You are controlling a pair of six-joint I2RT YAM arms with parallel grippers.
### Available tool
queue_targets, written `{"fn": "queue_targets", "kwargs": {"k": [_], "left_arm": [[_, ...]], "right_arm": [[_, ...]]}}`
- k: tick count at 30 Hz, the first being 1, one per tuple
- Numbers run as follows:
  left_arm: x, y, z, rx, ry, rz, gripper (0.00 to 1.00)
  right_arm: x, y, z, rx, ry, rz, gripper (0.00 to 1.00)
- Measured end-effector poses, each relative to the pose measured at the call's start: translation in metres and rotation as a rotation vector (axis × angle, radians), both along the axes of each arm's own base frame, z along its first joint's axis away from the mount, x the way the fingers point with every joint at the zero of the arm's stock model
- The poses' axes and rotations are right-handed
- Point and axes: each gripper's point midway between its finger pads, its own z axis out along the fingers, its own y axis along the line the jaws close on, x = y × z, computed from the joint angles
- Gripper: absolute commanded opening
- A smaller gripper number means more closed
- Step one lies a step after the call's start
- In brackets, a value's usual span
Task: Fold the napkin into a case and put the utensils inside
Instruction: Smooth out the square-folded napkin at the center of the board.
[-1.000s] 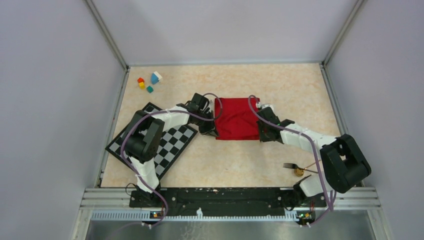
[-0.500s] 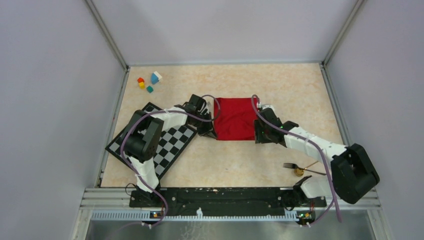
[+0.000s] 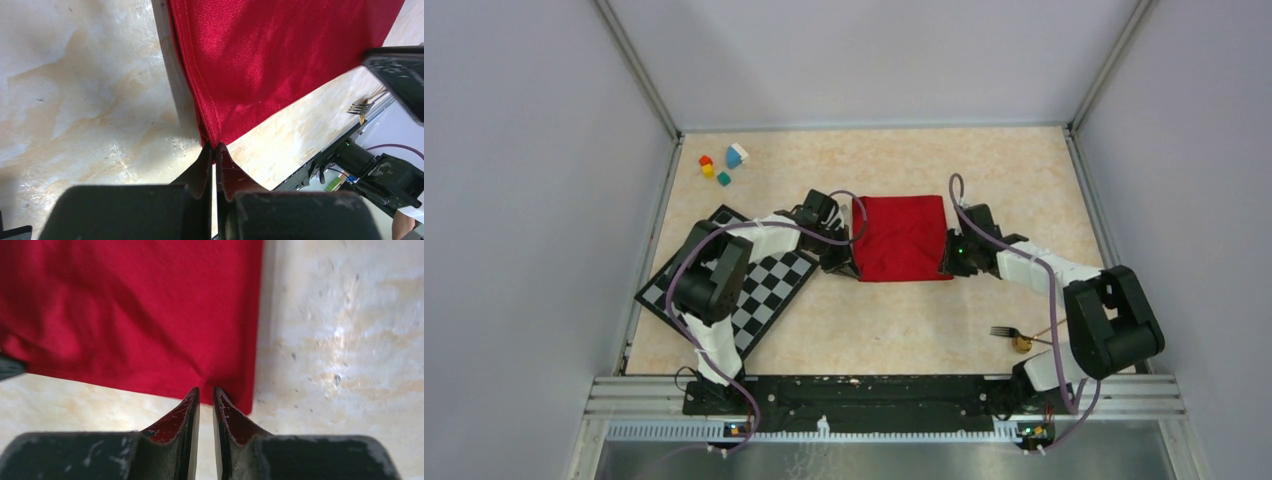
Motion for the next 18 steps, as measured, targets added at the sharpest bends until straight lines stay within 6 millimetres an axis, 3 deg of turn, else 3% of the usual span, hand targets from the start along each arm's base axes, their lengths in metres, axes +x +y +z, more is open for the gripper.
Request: {"fn": "queue_targets", "kwargs": {"k": [2,4,7,10,12,14,18], "left_arm": [[-0.001,0.000,0.000,-0.003,-0.002,-0.008,0.03],[-0.001,0.000,0.000,-0.003,-0.006,-0.015,0.15],[-0.003,0.003,0.003,0.007,-0.018,-0.033,0.42],[-0.001,0.007,0.018,0.020,-0.044,-0.048,0.58],[0.008,0.005,0.038,0.001,-0.096,-0.055,0.59],[0.026,-0.001,0.062,-0.036,-0.167,-0.053,0.52],[0.068,-0.026,0.101,-0.125,-0.271,-0.059,0.40]], "right_arm": [[-0.012,-0.007,-0.015,-0.035,0.042,0.003,0.19],[-0.021,-0.012,-0.019,-0.054,0.066,0.008,0.25],[-0.022,-0.015,-0.005,-0.062,0.038,0.018,0.32],[-0.007,-0.010,0.022,-0.057,-0.017,0.038,0.32],[0.009,0.002,0.040,-0.018,-0.062,0.061,0.31],[0.021,0.015,0.049,0.034,-0.091,0.086,0.24],[0.026,0.036,0.031,0.121,-0.036,0.107,0.19]]}}
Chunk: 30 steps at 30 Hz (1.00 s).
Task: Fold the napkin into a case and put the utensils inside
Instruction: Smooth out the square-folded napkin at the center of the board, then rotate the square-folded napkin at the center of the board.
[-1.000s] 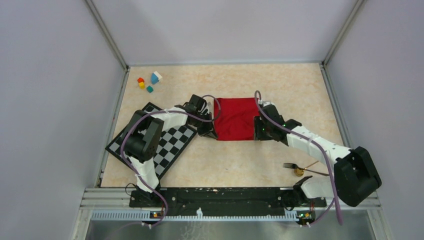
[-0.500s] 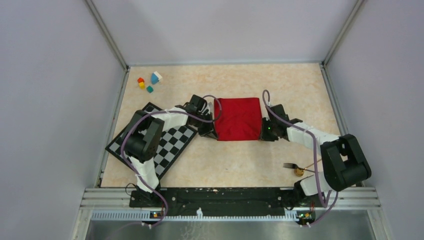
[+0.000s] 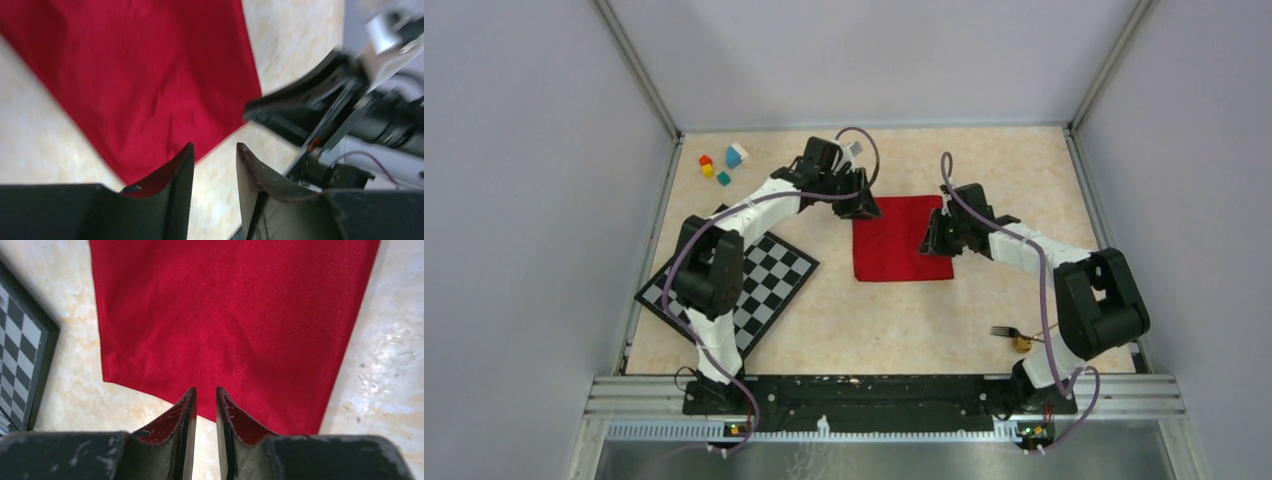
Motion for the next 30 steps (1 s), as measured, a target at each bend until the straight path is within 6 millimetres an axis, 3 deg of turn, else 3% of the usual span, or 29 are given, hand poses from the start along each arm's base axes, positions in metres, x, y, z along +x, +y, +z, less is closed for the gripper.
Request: {"fn": "queue_targets", "kwargs": {"k": [3,6,11,14,19,24,27,30], "left_arm": [[0.040,-0.025,0.008,-0.049,-0.063,-0.016,0.38],[0.061,-0.037,-0.021,-0.037,-0.046,-0.021,0.37],[0.057,-0.036,-0.094,0.054,0.073,-0.014,0.37],[0.053,-0.038,-0.096,0.064,0.064,-0.007,0.37],[0.009,-0.038,-0.098,0.095,0.084,0.007,0.38],[-0.081,-0.033,-0.098,0.118,0.186,-0.034,0.52],[-0.114,-0.040,-0.087,0.110,0.215,-0.089,0.67],[-0.121,-0.044,-0.061,0.089,0.160,-0.121,0.74]], "right_arm": [[0.000,0.004,-0.020,0.008,0.052,-0.006,0.17],[-0.005,-0.002,-0.037,-0.018,0.092,-0.023,0.17],[-0.010,-0.028,-0.053,-0.114,0.111,-0.067,0.17],[0.000,-0.046,-0.053,-0.152,0.086,-0.104,0.17],[0.032,-0.064,-0.052,-0.271,0.032,-0.086,0.19],[0.069,-0.068,-0.035,-0.367,-0.025,-0.041,0.26],[0.069,-0.064,-0.018,-0.373,-0.057,-0.018,0.36],[0.048,-0.051,-0.001,-0.307,-0.076,0.030,0.40]]}}
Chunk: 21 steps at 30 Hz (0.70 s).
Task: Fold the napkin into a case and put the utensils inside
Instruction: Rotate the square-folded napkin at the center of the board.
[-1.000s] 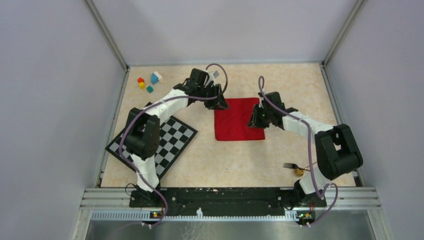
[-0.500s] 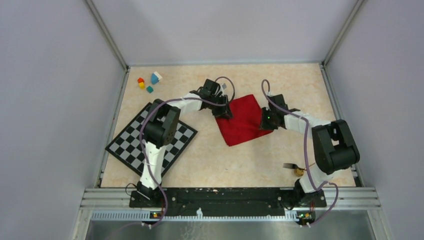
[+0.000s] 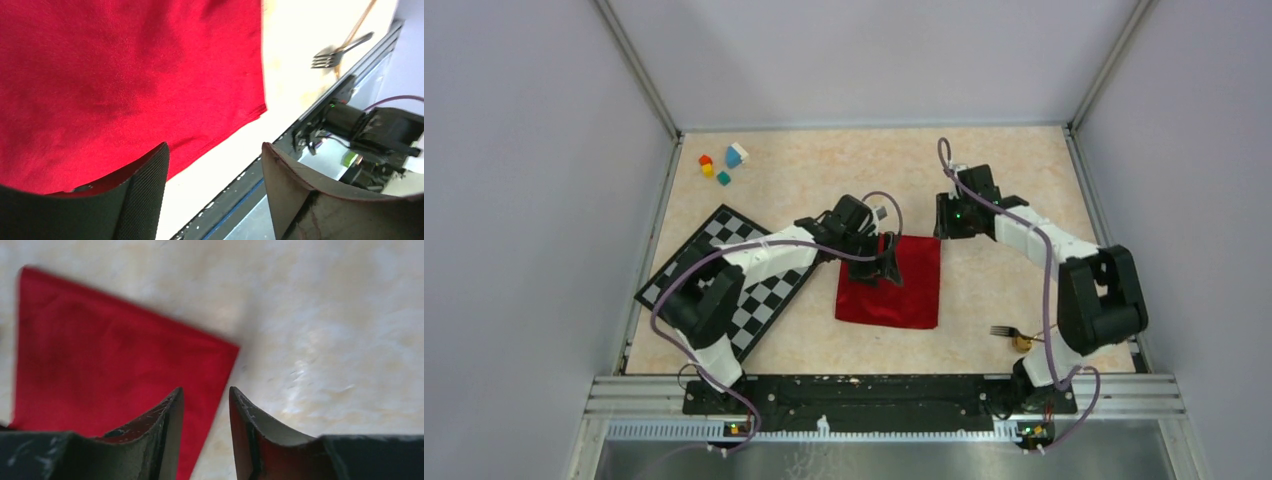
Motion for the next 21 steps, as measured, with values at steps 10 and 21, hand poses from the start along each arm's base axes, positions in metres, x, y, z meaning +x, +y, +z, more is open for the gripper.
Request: {"fn": "queue_targets", "kwargs": {"k": [10,21], "left_arm": [[0.001,0.048,0.038,0.028,-0.141,0.041,0.56],[-0.038,0.077,-0.018,0.113,-0.015,0.033,0.45]], "right_arm": [[-0.124,0.046,-0.021,0.325,0.225,0.144,0.35],[-0.188,0.067,-0.048,0.418,0.406,0.214,0.22]]}}
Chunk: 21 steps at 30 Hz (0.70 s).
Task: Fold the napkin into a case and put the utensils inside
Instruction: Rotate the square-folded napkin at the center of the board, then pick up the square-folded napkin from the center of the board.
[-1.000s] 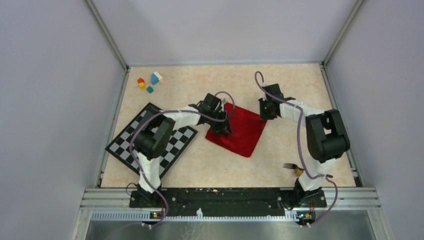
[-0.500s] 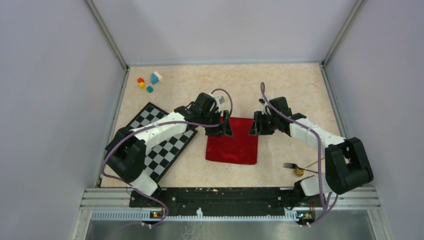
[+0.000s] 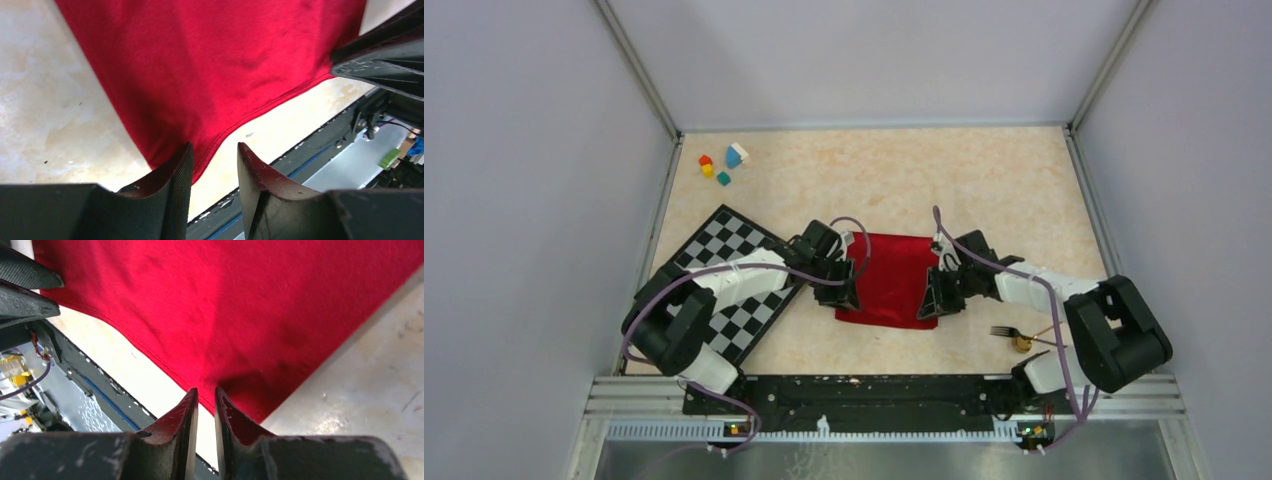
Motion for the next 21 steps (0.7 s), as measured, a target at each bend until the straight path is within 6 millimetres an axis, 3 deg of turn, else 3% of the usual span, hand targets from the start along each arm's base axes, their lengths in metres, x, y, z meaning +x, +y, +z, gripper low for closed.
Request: {"fn": "queue_targets", "kwargs": {"k": [5,11,15,18,21], "left_arm": [[-0.011,0.013,-0.012,0.041,0.023,0.010,0.48],[-0.011,0.012,0.019,-0.018,-0.041,0.015,0.66],[-0.007,0.016,0.035,-0.029,-0.096,0.042,0.60],[-0.004,0.018,0.032,-0.016,-0.093,0.060,0.50],[-0.004,0.021,0.022,0.010,-0.067,0.069,0.49]], "right_arm": [[-0.012,-0.007,0.005,-0.033,0.002,-0.021,0.34],[-0.011,-0.016,0.027,-0.055,-0.024,-0.163,0.39],[-0.014,-0.015,0.032,-0.002,0.002,-0.271,0.38],[-0.024,-0.019,0.020,-0.019,0.061,-0.308,0.38],[-0.027,-0.023,0.013,-0.048,0.083,-0.325,0.41]]}}
